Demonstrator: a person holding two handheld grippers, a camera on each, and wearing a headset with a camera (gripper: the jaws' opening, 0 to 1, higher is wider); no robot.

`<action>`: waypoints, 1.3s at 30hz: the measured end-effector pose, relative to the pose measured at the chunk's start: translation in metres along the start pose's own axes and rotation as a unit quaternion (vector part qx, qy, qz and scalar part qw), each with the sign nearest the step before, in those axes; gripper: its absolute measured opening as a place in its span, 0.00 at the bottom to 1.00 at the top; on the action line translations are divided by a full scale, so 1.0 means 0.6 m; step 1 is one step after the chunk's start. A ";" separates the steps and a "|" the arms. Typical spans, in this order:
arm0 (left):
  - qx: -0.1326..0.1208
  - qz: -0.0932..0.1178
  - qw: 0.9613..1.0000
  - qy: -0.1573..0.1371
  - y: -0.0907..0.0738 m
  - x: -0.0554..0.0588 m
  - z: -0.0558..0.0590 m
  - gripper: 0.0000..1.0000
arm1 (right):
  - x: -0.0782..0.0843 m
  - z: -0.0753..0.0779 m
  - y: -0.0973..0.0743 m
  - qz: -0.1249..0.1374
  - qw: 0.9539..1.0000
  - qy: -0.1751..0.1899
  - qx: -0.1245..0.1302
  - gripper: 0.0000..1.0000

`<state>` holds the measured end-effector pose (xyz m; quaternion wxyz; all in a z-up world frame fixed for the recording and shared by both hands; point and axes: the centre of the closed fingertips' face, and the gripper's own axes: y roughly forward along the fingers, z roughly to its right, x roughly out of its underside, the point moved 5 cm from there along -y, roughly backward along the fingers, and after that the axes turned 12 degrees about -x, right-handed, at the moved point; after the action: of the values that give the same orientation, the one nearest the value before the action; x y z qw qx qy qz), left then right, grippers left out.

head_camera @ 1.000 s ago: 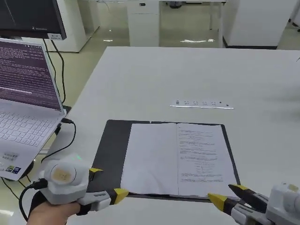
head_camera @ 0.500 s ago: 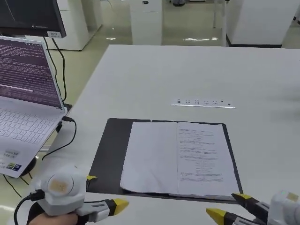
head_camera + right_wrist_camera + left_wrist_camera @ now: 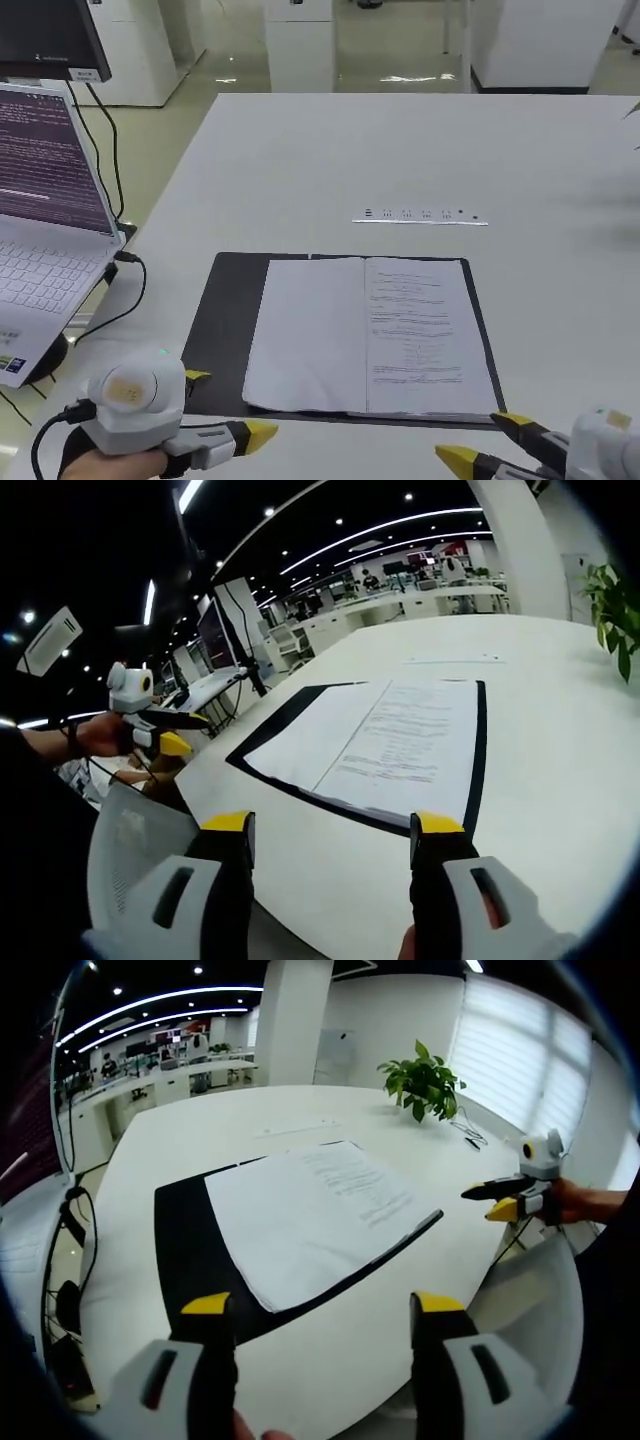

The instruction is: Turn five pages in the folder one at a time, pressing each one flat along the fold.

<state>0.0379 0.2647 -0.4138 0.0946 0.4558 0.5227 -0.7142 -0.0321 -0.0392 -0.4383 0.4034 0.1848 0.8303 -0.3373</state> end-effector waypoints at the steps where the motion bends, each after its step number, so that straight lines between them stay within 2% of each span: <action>1: 0.001 0.000 1.000 0.001 0.003 -0.002 0.002 0.71 | 0.000 0.001 -0.002 0.000 1.000 0.001 0.001 0.61; 8: 0.018 -0.004 1.000 0.012 0.026 -0.015 0.026 0.70 | 0.002 0.009 -0.011 -0.010 1.000 -0.007 0.007 0.61; 11: 0.026 -0.007 0.999 0.017 0.036 -0.019 0.034 0.70 | 0.007 0.015 -0.011 -0.003 1.000 0.006 0.008 0.62; 18: 0.046 -0.012 0.998 0.027 0.060 -0.033 0.057 0.70 | 0.015 0.020 -0.016 -0.001 1.000 0.012 0.015 0.61; 30: 0.083 -0.014 0.995 0.052 0.115 -0.062 0.098 0.69 | 0.022 0.038 -0.036 0.007 0.999 0.028 0.035 0.60; 36: 0.105 -0.012 0.993 0.060 0.140 -0.078 0.125 0.69 | 0.026 0.036 -0.034 0.003 0.999 0.031 0.037 0.60; 39: 0.118 -0.011 0.991 0.065 0.157 -0.088 0.144 0.69 | 0.027 0.034 -0.030 0.000 0.999 0.034 0.035 0.60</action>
<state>0.0781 0.1336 -0.4332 -0.0018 0.5037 0.4443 -0.7409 -0.0411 -0.0656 -0.4530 0.3681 0.2102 0.8314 -0.3592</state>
